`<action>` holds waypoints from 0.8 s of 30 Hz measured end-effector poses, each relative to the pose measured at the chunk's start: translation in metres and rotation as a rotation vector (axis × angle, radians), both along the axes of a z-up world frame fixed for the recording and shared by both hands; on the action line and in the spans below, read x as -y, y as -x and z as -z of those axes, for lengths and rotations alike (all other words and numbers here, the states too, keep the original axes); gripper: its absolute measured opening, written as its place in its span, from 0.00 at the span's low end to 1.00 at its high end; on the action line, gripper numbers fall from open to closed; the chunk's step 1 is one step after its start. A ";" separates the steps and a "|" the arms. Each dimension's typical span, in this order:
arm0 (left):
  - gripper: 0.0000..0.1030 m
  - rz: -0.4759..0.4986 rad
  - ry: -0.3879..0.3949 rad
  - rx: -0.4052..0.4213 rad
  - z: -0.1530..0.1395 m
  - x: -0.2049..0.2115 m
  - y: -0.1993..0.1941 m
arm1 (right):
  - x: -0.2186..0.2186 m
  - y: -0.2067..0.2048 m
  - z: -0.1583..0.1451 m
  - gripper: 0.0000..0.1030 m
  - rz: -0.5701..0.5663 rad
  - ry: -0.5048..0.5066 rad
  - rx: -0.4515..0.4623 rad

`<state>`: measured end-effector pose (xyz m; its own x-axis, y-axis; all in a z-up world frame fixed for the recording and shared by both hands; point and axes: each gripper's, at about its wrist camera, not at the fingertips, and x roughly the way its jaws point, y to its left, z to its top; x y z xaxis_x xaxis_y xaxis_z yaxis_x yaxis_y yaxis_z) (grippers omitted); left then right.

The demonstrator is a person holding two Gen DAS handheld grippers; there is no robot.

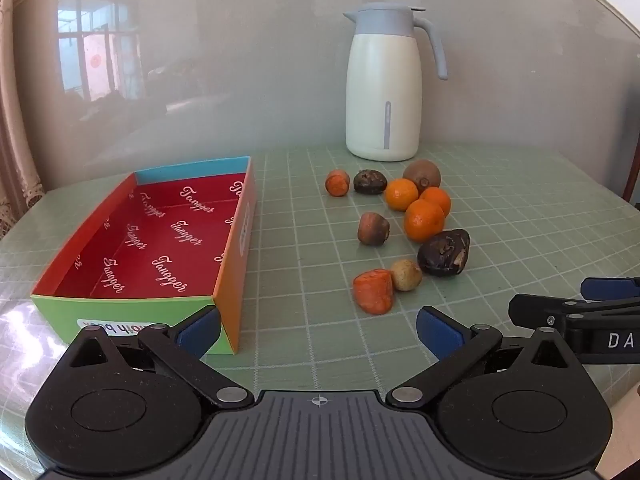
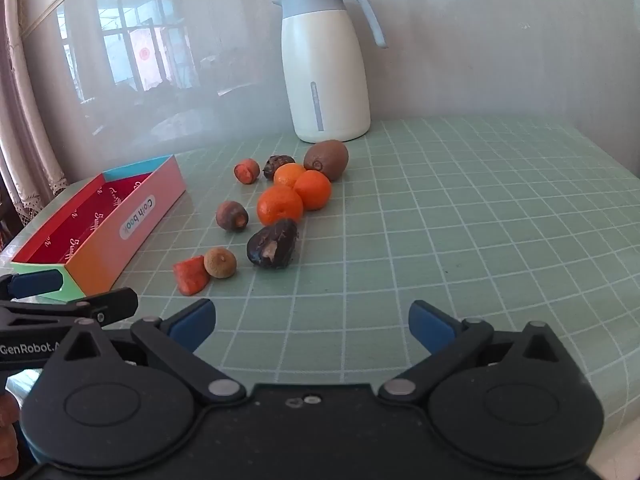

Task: Organize fruits
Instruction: 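Move the left tool toward the orange carrot piece near the fruits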

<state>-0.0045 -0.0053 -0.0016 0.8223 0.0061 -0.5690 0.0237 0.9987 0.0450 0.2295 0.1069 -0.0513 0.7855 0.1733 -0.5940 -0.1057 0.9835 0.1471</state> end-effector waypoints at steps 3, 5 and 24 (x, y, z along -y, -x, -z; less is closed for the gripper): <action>1.00 -0.002 0.003 0.005 0.000 -0.002 0.001 | 0.002 0.002 -0.001 1.00 0.004 -0.009 0.000; 1.00 -0.002 0.002 0.007 0.000 -0.003 0.001 | 0.000 0.002 0.000 1.00 0.003 -0.007 0.005; 1.00 0.032 -0.074 0.025 0.001 0.010 -0.005 | 0.009 0.006 -0.008 1.00 0.032 -0.045 0.026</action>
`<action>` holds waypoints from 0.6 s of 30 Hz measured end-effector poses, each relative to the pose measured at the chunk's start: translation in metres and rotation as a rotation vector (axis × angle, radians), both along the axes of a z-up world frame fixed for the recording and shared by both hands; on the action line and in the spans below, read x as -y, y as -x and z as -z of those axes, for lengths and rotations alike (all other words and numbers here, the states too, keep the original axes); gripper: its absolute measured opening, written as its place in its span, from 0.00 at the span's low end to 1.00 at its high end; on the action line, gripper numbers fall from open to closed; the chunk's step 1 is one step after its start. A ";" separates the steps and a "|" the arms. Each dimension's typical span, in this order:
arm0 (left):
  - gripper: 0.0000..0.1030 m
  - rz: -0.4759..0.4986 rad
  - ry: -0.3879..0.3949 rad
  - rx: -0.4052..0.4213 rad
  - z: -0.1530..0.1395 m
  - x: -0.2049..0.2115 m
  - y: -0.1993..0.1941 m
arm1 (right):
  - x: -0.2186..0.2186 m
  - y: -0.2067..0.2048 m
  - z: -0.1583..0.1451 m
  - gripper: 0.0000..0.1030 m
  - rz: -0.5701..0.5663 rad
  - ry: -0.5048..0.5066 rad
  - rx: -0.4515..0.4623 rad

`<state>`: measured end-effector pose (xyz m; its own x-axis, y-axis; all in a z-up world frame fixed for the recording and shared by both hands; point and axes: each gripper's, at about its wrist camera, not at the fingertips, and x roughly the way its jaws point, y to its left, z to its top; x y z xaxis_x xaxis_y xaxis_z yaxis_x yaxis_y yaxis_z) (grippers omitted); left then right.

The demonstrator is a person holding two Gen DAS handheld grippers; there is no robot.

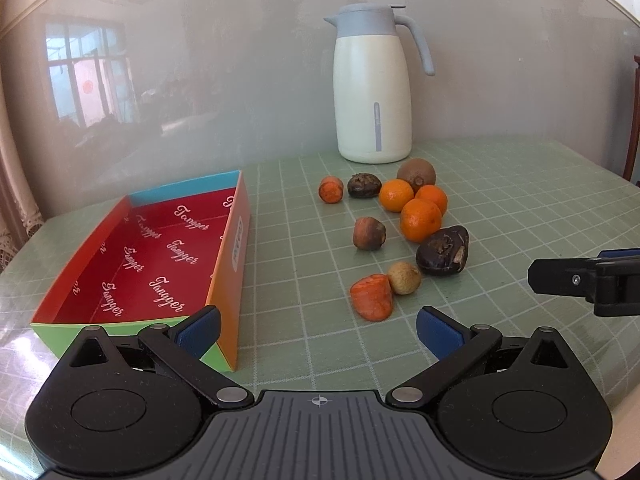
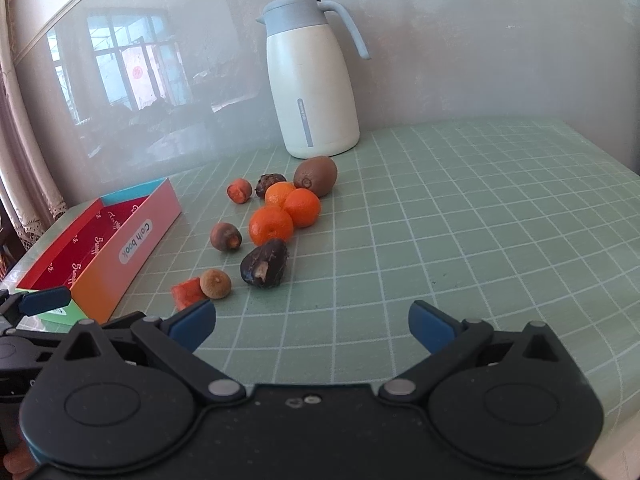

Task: Organize fruits
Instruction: 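Move the left tool toward the orange carrot piece near the fruits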

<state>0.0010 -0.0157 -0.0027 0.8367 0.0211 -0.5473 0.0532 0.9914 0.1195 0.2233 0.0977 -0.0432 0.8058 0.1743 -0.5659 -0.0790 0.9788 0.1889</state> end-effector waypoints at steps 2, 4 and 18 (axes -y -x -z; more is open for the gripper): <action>1.00 -0.001 0.009 -0.007 0.000 -0.001 -0.002 | 0.001 -0.001 -0.001 1.00 0.003 -0.006 -0.002; 1.00 -0.001 0.018 -0.008 0.000 -0.002 -0.003 | 0.002 -0.002 -0.002 1.00 0.007 -0.007 -0.003; 1.00 -0.019 0.061 -0.001 -0.004 -0.005 -0.003 | -0.002 -0.006 0.003 1.00 0.008 0.038 -0.039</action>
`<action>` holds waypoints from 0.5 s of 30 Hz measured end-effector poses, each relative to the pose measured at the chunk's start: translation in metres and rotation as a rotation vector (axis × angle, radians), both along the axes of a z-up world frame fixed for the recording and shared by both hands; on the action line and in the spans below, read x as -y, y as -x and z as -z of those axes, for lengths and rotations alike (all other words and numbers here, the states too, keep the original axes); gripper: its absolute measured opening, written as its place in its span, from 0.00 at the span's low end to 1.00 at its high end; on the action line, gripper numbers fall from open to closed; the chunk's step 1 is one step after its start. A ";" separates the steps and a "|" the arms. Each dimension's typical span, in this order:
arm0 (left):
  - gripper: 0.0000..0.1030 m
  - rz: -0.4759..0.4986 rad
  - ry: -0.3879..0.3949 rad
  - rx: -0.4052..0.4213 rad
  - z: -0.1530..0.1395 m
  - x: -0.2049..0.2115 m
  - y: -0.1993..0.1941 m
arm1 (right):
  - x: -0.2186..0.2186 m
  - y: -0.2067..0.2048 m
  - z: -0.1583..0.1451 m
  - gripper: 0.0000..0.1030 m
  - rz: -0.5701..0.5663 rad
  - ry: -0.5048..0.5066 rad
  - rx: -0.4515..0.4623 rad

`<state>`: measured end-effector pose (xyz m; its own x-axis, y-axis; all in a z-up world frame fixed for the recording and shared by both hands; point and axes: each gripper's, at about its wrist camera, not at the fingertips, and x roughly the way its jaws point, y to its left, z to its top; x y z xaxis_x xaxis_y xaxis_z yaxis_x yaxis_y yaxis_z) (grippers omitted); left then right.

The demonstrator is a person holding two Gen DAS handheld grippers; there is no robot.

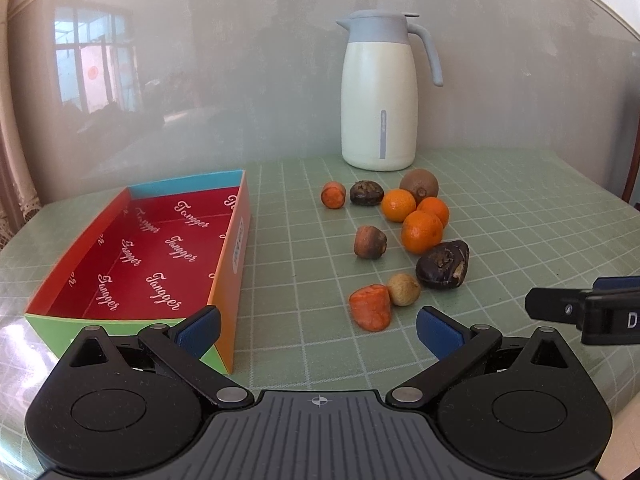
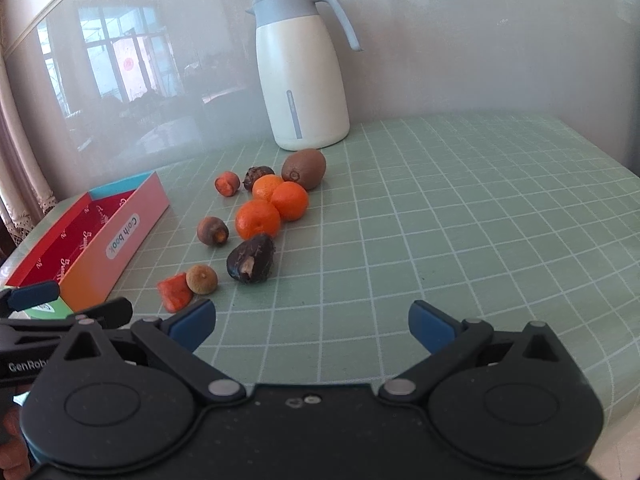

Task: Organize fruits
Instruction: 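Move the left tool toward the orange carrot piece near the fruits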

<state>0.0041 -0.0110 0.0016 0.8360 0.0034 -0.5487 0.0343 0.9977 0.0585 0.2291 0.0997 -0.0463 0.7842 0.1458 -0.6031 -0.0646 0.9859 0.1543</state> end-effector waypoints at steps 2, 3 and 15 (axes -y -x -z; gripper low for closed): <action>1.00 -0.001 0.003 0.001 0.000 0.000 0.000 | -0.002 -0.001 0.001 1.00 -0.005 0.008 -0.005; 1.00 -0.001 0.004 0.002 -0.001 0.000 0.000 | -0.003 -0.002 0.002 1.00 -0.007 0.011 -0.007; 1.00 -0.006 0.006 0.002 -0.001 -0.001 -0.001 | -0.002 -0.004 0.003 1.00 -0.004 0.004 -0.015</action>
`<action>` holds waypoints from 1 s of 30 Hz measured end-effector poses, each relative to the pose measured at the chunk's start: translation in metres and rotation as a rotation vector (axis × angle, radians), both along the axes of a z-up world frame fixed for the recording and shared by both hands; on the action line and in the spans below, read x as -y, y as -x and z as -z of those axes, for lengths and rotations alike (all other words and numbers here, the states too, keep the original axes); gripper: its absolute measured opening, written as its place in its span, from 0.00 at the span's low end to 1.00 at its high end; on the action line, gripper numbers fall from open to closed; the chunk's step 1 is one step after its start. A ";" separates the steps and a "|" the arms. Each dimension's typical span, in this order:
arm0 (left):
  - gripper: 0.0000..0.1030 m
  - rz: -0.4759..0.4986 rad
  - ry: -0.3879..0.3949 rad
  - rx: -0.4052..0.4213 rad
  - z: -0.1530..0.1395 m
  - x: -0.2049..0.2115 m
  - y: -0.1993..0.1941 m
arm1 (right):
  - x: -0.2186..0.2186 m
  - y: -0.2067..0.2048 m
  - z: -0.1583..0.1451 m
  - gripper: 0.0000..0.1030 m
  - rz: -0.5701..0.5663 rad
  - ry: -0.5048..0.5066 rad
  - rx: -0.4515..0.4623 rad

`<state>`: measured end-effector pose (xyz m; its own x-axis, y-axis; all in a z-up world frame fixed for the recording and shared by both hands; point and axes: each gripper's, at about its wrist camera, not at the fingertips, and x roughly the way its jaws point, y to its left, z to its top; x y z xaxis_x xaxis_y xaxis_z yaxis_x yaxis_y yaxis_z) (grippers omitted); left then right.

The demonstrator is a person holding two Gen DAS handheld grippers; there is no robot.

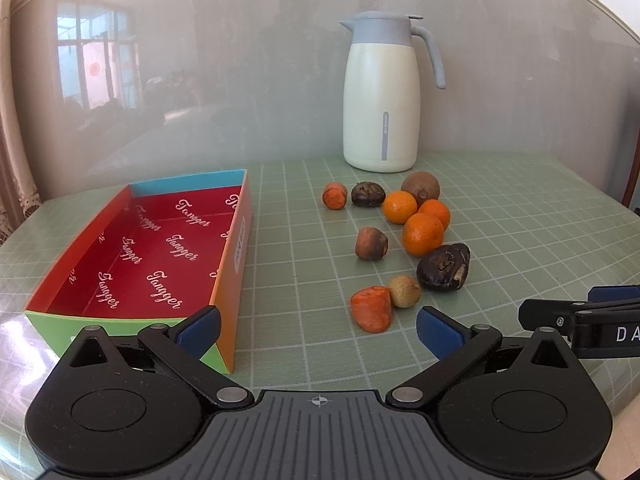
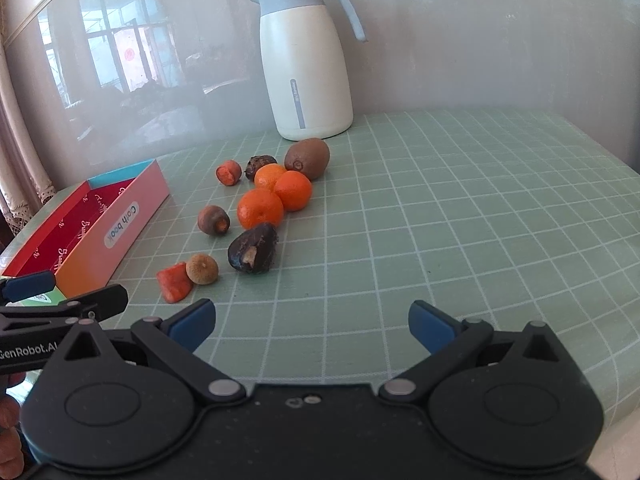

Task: Organize fruits
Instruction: 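Move the left tool toward the orange carrot piece near the fruits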

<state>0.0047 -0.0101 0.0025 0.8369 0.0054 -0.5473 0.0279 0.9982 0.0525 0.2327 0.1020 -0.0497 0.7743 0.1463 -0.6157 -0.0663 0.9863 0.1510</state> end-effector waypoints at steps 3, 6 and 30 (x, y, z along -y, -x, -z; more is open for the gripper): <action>1.00 0.001 -0.002 -0.001 0.000 0.000 0.000 | 0.001 0.001 0.000 1.00 0.003 -0.004 0.002; 1.00 0.001 -0.003 -0.002 0.000 0.000 -0.001 | 0.001 0.001 0.000 1.00 0.006 -0.010 0.001; 1.00 0.015 -0.022 0.003 0.001 0.005 0.000 | 0.004 0.002 -0.001 1.00 0.016 -0.023 0.002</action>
<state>0.0044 -0.0148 0.0013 0.8387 0.0051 -0.5445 0.0426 0.9963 0.0749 0.2312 0.0982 -0.0485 0.7778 0.1475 -0.6109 -0.0505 0.9836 0.1732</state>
